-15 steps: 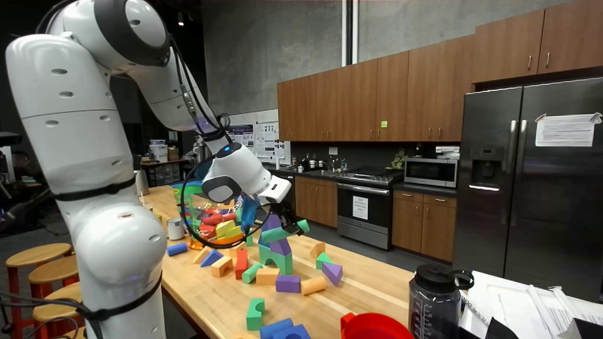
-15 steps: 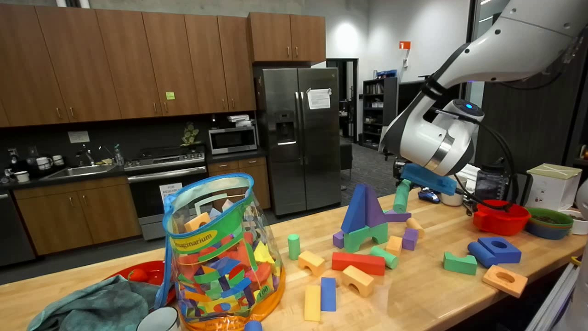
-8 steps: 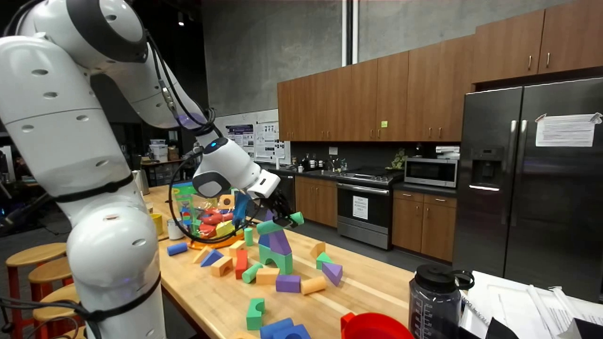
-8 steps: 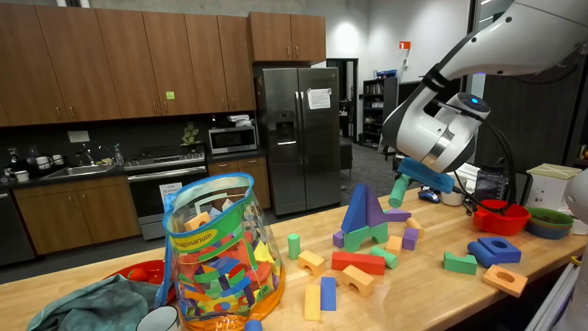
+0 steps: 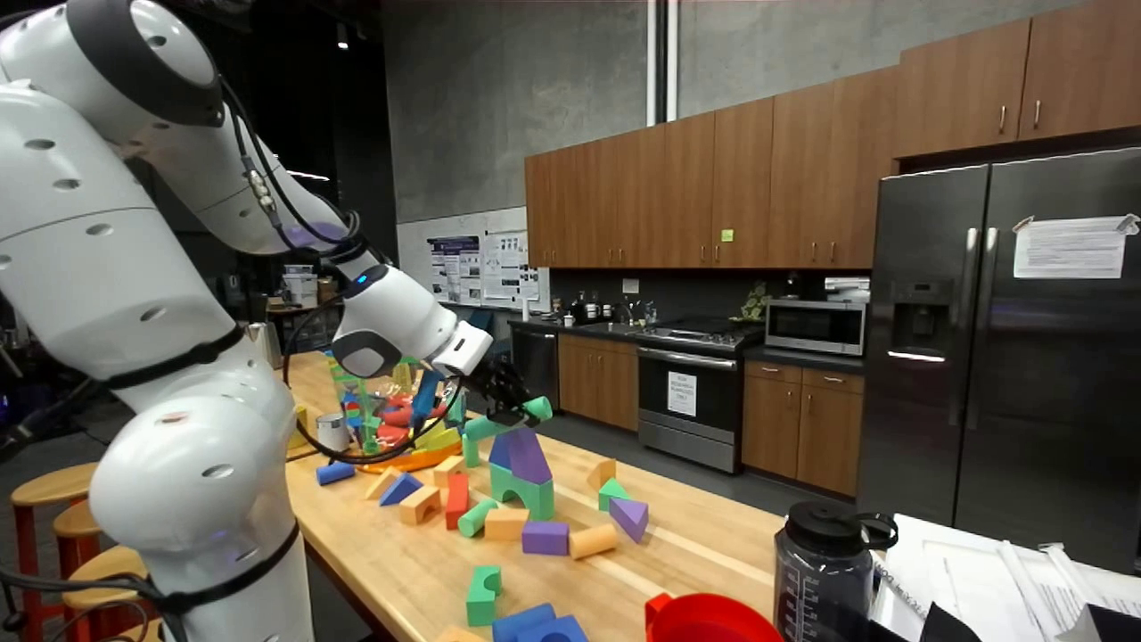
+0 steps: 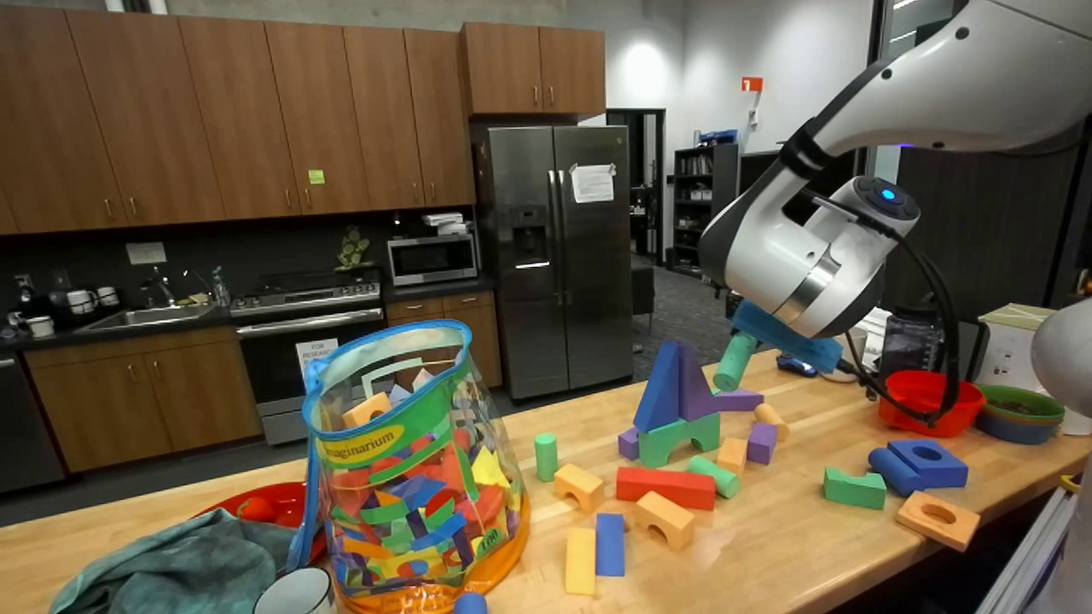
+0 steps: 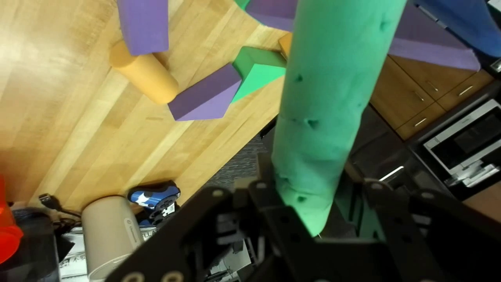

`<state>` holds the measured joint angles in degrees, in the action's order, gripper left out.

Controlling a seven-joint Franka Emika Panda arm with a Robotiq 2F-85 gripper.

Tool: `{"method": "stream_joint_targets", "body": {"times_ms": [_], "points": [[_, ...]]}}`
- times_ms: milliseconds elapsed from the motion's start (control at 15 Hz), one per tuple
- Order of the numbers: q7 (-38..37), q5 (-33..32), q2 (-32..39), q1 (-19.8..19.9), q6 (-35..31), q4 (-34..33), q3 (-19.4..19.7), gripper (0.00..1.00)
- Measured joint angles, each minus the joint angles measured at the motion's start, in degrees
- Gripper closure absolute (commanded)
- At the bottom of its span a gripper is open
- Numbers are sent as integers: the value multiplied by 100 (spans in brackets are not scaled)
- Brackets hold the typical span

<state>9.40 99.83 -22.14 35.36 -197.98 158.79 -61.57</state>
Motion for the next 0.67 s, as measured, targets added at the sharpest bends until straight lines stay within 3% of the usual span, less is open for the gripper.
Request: {"method": "stream_joint_targets", "body": {"times_ms": [400,667], "points": [[-65,1283,-660,868,142,1,-1875,85],[75,2696,-1675,1793,1044,5,-3356,85]]}}
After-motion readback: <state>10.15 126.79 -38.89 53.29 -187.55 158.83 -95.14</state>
